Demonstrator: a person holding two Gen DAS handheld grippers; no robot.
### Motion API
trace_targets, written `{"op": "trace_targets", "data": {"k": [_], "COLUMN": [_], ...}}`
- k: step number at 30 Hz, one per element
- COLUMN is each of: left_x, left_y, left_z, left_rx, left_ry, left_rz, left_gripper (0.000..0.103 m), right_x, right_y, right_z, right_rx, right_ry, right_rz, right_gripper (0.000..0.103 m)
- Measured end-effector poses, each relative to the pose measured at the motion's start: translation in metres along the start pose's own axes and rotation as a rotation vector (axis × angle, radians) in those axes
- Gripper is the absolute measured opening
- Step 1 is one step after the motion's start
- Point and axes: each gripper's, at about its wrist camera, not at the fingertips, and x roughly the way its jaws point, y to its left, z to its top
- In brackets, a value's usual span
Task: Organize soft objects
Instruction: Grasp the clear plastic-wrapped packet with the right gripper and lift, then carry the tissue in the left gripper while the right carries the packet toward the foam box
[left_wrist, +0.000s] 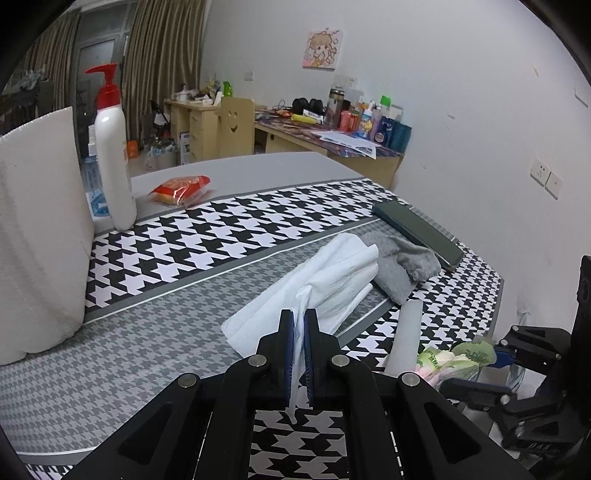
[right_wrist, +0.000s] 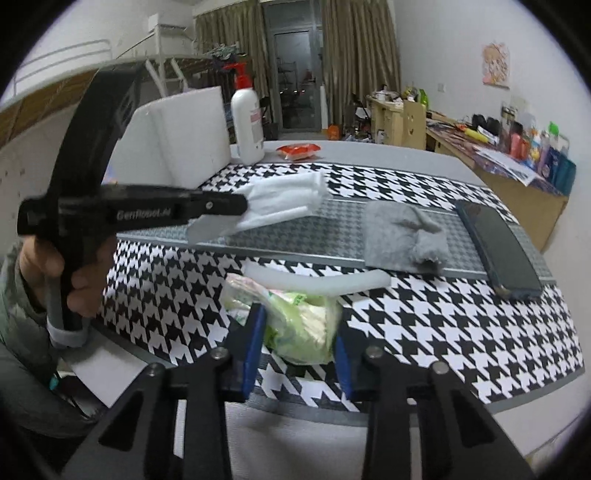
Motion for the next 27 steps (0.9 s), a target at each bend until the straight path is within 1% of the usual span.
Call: {"op": "trace_targets", "data": {"k": [1, 4, 7, 12, 14, 17, 22, 27], "left_x": [-0.001, -0.007, -0.012, -0.022, -0.025, -0.029, -0.041, -0.050], "left_y": [0.000, -0.001, -0.003, -0.003, -0.004, -0.005, -0.005, -0.005], "left_z": [0.001, 0.003, 0.005, 0.008, 0.008, 0.009, 0.010, 0.010], "left_rx": [-0.001, 0.001, 0.006, -0.002, -0.003, -0.004, 0.000, 0.005], "left_ry": [-0.003, -0.019, -0.031, -0.050, -0.058, -0.067, -0.091, -0.107], "left_rz": [-0.002, -0.002, 0.000, -0.001, -0.001, 0.009, 0.020, 0.037], "left_gripper": [0.006, 0.006, 0.006, 0.006, 0.006, 0.006, 0.006, 0.006], "right_x": [-0.001, -0.006, -0.011, -0.013, -0.016, -0.025, -0.037, -0.036], "right_y": [-0.002, -0.008, -0.012, -0.013, -0.013, -0.013, -0.016, -0.016], "right_z": [0.001, 0.005, 0.009, 0.010, 0.010, 0.013, 0.021, 0.027], "right_rx": [0.014, 0.060, 0.087, 0.106, 0.113, 0.119, 0.143, 0.153], "right_ry": [-0.002, -0.007, -0.022, -0.028, -0.033, -0.063, -0.117, -0.136], "right_rz": [0.009, 0.031, 0.033, 0.046, 0.047, 0.050, 0.026, -0.006], "right_gripper": [0.035, 0.032, 0.027, 0.024, 0.023, 0.023, 0.023, 0.023]}}
